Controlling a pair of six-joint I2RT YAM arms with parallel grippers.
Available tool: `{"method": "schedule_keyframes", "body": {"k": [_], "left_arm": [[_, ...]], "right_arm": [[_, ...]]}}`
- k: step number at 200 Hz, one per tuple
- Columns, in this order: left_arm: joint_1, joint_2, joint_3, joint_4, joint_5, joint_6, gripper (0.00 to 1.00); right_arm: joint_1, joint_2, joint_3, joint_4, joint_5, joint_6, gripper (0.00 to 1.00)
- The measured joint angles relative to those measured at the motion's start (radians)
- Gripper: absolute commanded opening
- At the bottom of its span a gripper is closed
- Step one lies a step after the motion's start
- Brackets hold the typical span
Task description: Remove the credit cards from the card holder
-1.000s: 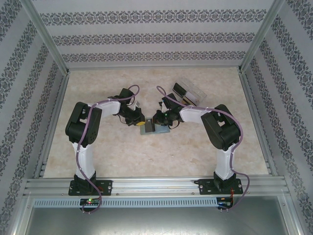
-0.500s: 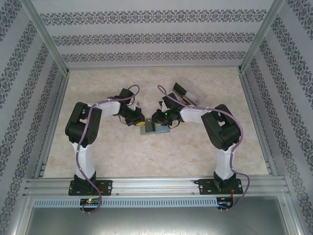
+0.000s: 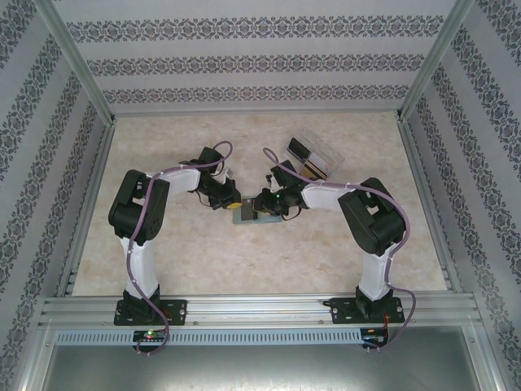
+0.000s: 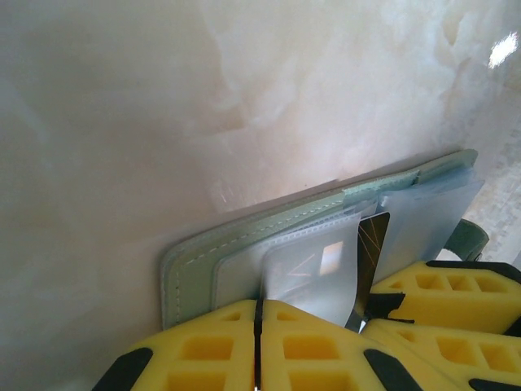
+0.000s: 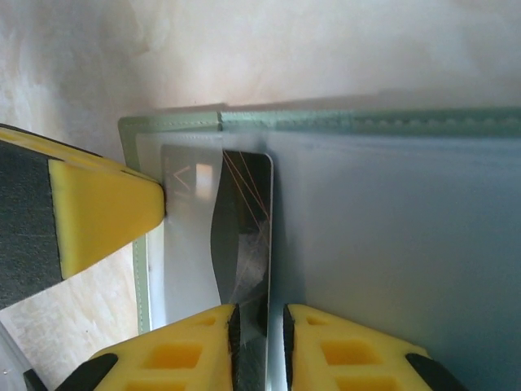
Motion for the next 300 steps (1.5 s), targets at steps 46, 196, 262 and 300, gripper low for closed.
{"method": "schedule_keyframes", "body": {"k": [46, 196, 262, 300], "left_arm": [[0.0, 0.0, 0.0, 0.0, 0.0, 0.0, 0.08], [-0.004, -0.01, 0.012, 0.002, 0.001, 0.03, 0.33], [0.002, -0.041, 0.025, -0.001, 0.003, 0.015, 0.61], [0.035, -0.194, 0.01, -0.008, -0.07, 0.006, 0.83]], "right_arm": [[0.003, 0.002, -0.003, 0.026, -0.021, 0.031, 0.23], [0.004, -0.072, -0.05, 0.043, 0.051, 0.077, 0.0], [0.004, -0.281, -0.1, -0.037, 0.132, -0.05, 0.0], [-0.01, -0.411, -0.064, -0.16, 0.25, -0.205, 0.0]]}}
